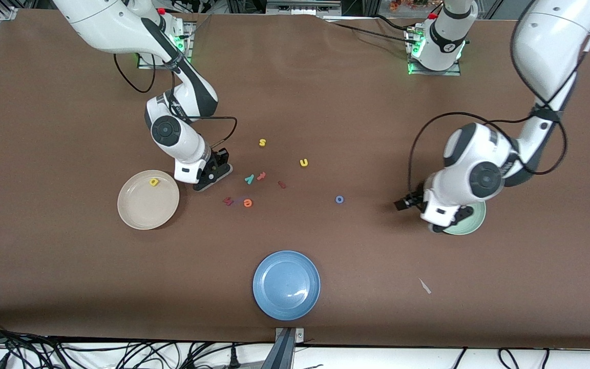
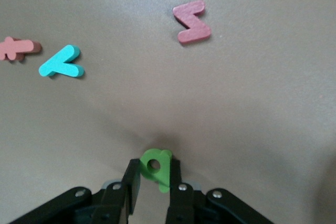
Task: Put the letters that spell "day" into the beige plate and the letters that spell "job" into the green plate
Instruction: 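Place the q on the beige plate while the left gripper reaches the blue o, then grasp the blue o with the left gripper and lift it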
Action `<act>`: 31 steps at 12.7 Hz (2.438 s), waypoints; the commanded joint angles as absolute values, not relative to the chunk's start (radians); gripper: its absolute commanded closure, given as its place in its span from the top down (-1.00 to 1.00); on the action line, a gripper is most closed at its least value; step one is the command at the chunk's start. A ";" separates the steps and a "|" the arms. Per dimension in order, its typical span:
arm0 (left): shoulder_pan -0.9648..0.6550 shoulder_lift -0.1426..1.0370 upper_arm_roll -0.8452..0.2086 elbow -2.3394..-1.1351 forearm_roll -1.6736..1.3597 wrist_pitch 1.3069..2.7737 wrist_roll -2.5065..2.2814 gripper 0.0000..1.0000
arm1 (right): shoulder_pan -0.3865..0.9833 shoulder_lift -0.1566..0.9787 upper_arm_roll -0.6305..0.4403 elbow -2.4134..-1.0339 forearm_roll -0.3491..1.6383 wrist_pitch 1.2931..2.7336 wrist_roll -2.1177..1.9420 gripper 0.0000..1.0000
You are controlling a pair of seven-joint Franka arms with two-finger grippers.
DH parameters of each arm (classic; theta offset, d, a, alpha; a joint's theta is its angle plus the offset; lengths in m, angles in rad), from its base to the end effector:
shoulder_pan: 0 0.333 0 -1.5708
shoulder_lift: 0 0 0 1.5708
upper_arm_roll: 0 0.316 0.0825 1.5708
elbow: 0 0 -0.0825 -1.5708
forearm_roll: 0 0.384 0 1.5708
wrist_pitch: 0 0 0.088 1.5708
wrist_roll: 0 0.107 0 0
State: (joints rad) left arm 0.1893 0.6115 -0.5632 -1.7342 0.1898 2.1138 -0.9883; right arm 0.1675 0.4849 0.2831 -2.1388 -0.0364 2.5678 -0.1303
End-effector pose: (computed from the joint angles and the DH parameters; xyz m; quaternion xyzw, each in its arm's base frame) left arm 0.6194 -0.1980 0.2611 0.9550 0.2781 -0.1009 0.0221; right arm 0.5091 0.2496 0.1803 -0.9561 -0.2870 0.0264 0.0524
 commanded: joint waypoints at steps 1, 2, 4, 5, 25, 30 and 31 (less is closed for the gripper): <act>0.100 0.708 -0.552 -1.613 0.204 2.105 -1.237 1.00 | 0.164 0.448 0.261 -2.102 -0.040 2.475 -0.169 -0.67; 0.068 0.733 -0.543 -1.568 0.207 2.109 -1.329 1.00 | 0.163 0.442 0.250 -2.070 -0.040 2.412 -0.190 -0.67; 0.028 0.776 -0.538 -1.534 0.212 2.129 -1.470 1.00 | 0.163 0.431 0.220 -2.016 -0.040 2.317 -0.241 -0.67; -0.009 0.787 -0.519 -1.534 0.213 2.172 -1.538 1.00 | 0.163 0.430 0.194 -1.990 -0.040 2.280 -0.289 -0.67; -0.198 0.862 -0.411 -1.534 0.241 2.287 -1.614 -0.83 | 0.228 0.512 0.252 -1.855 -0.015 2.270 0.029 0.28; -0.105 0.790 -0.445 -1.532 0.267 2.159 -1.464 -1.00 | 0.275 0.566 0.253 -1.835 -0.012 2.341 0.462 0.25; -0.050 0.757 -0.484 -1.534 0.265 2.088 -1.386 -1.00 | 0.282 0.581 0.253 -1.819 -0.011 2.339 0.567 0.25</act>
State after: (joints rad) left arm -0.1367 0.8330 -0.4285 -1.5246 0.2517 2.2034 -1.5007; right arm 0.2683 0.5428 0.2533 -1.8670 -0.0238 2.3406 0.4122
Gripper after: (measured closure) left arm 0.749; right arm 0.366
